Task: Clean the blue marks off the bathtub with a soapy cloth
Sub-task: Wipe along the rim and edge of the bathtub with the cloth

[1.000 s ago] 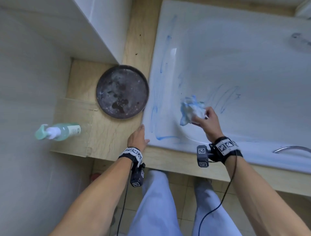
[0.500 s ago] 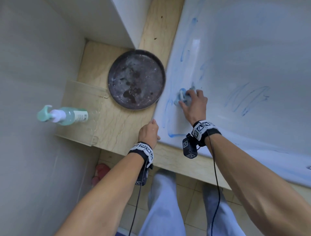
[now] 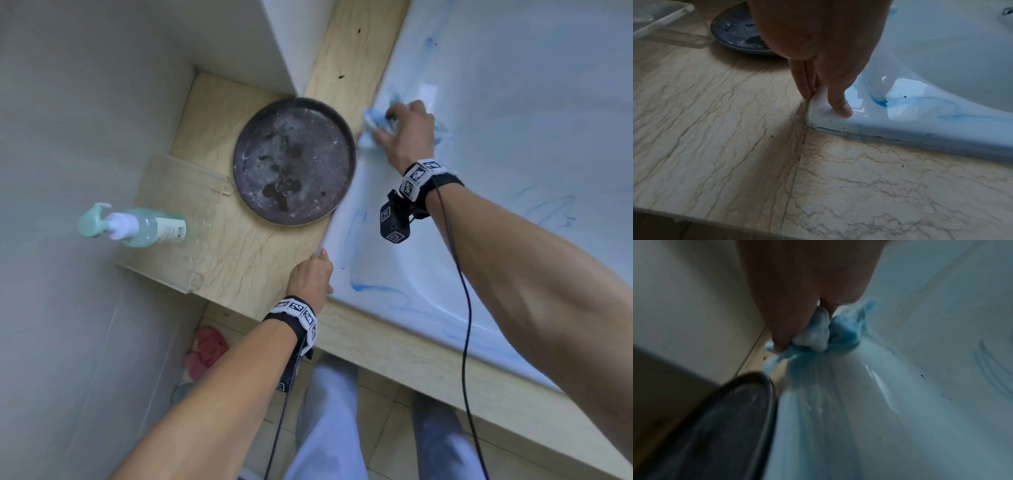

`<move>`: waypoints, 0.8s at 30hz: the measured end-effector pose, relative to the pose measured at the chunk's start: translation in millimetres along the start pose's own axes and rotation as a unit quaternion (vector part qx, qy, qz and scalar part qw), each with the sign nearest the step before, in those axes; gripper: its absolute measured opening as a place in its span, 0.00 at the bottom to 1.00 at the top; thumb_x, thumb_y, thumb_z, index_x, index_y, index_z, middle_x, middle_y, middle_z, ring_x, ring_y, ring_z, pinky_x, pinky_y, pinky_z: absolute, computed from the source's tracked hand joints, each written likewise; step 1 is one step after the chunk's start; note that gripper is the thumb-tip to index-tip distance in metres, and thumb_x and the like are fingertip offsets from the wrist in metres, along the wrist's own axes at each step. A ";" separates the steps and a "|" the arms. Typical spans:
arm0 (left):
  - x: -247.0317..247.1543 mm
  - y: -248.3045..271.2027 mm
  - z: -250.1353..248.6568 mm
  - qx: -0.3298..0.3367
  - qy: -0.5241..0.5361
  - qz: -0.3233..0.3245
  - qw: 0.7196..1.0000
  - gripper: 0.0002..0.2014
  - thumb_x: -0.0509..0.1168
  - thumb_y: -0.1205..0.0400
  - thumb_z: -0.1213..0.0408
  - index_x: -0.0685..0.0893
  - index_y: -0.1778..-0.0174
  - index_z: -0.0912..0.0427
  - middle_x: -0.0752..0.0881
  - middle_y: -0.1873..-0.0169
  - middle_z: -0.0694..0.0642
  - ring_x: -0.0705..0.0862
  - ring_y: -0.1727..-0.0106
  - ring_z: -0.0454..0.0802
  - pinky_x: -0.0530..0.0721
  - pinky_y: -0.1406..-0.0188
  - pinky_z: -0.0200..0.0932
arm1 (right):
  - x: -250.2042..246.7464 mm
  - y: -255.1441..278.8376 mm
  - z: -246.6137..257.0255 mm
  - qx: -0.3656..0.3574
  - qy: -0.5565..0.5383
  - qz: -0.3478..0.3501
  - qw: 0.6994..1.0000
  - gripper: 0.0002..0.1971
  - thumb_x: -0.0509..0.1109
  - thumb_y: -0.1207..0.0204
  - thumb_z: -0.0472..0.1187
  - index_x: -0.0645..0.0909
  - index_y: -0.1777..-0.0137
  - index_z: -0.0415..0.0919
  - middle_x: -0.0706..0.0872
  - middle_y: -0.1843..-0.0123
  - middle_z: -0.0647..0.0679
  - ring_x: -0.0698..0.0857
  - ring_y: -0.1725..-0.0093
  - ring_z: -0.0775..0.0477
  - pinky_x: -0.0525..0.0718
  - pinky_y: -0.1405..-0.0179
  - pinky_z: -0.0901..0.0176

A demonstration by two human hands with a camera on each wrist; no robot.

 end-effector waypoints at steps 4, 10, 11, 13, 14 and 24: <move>1.5 -1.2 0.3 0.005 -0.005 0.006 1.000 0.38 0.72 0.19 0.64 0.60 0.18 0.69 0.84 0.39 0.60 0.87 0.46 0.57 0.86 0.50 0.46 | 25.4 5.9 13.8 -0.061 0.141 0.026 0.988 0.15 0.66 0.17 0.52 0.83 0.43 0.40 0.80 0.38 0.38 0.76 0.39 0.29 0.77 0.39 0.40; -1.7 1.9 0.2 0.004 0.012 -0.003 1.000 0.38 0.70 0.17 0.68 0.56 0.16 0.68 0.85 0.38 0.58 0.87 0.45 0.56 0.84 0.50 0.46 | 38.0 71.3 17.4 -0.101 0.125 0.022 0.987 0.09 0.67 0.17 0.44 0.85 0.48 0.39 0.82 0.52 0.40 0.79 0.49 0.32 0.76 0.50 0.42; -2.4 3.3 0.5 0.003 0.012 -0.008 1.000 0.38 0.70 0.17 0.67 0.56 0.16 0.68 0.85 0.38 0.57 0.87 0.46 0.55 0.84 0.51 0.46 | 40.0 92.2 16.7 -0.113 0.123 0.022 0.986 0.08 0.68 0.18 0.43 0.85 0.48 0.40 0.82 0.53 0.40 0.79 0.51 0.33 0.77 0.51 0.42; -2.5 4.3 1.3 0.004 0.012 -0.007 1.000 0.39 0.71 0.18 0.65 0.56 0.16 0.68 0.83 0.35 0.58 0.87 0.46 0.56 0.83 0.51 0.47 | 43.0 138.1 19.1 -0.143 0.112 0.035 0.983 0.07 0.72 0.20 0.43 0.85 0.46 0.41 0.81 0.54 0.42 0.77 0.53 0.36 0.78 0.53 0.43; -2.6 4.5 1.1 0.004 0.012 -0.004 1.000 0.40 0.71 0.18 0.64 0.56 0.16 0.68 0.82 0.34 0.58 0.87 0.45 0.56 0.83 0.51 0.47 | 44.9 160.9 20.3 -0.158 0.103 0.047 0.981 0.08 0.73 0.21 0.43 0.85 0.46 0.42 0.82 0.54 0.43 0.77 0.53 0.37 0.78 0.54 0.45; -4.7 0.6 -1.7 0.010 -0.008 -0.020 1.000 0.39 0.72 0.19 0.63 0.59 0.17 0.71 0.86 0.40 0.59 0.87 0.43 0.57 0.85 0.50 0.47 | 47.3 141.3 20.0 -0.266 0.158 0.109 0.945 0.07 0.68 0.18 0.41 0.83 0.49 0.37 0.81 0.51 0.35 0.80 0.51 0.31 0.83 0.60 0.40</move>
Point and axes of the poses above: each hand's wrist, its own y-axis away from the middle knuckle, its own x-axis out of the palm, z = x × y, the point moved 8 cm from there along -y, towards the middle knuckle
